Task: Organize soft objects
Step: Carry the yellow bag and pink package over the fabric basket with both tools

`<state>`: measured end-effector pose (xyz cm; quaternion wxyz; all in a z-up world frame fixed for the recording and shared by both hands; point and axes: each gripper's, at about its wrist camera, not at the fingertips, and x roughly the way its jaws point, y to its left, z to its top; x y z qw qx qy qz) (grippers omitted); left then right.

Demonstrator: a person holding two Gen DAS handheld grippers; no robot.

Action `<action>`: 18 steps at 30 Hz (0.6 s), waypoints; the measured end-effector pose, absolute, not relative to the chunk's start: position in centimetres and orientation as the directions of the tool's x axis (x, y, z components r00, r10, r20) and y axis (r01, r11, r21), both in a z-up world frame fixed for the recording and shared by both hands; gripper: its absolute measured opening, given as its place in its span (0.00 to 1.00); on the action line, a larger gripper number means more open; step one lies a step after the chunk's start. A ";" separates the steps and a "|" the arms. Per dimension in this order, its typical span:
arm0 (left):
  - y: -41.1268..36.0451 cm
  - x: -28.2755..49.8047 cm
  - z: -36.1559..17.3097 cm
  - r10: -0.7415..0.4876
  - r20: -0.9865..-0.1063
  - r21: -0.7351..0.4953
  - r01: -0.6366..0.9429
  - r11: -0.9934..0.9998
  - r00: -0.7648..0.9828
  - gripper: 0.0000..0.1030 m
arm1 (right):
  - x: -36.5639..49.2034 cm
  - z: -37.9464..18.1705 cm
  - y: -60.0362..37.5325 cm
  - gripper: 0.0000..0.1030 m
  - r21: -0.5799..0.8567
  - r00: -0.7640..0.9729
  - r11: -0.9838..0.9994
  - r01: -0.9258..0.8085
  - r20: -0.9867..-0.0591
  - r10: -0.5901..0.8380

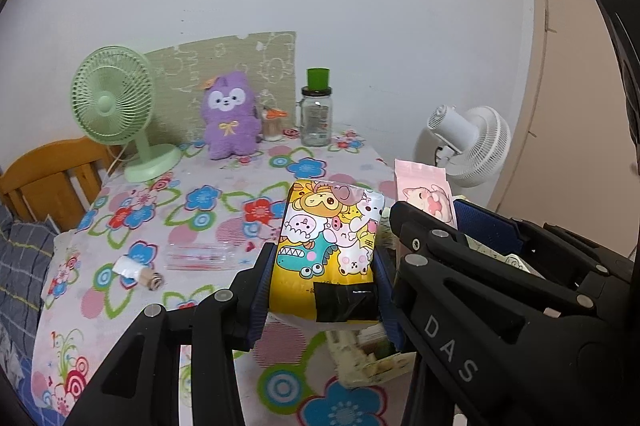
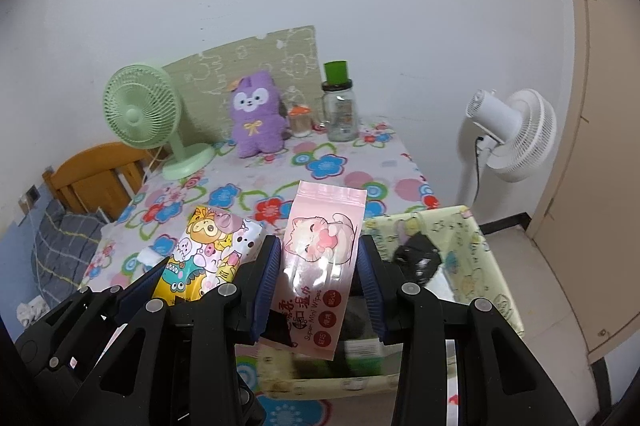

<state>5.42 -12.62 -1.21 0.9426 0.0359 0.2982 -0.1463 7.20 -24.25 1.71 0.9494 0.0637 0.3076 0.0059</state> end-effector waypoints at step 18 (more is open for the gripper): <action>-17.9 8.8 -4.5 -0.281 -0.638 -0.011 0.357 0.934 0.716 0.50 | 9.1 -1.6 -29.8 0.41 0.149 0.774 0.979 0.135 -0.633 -0.010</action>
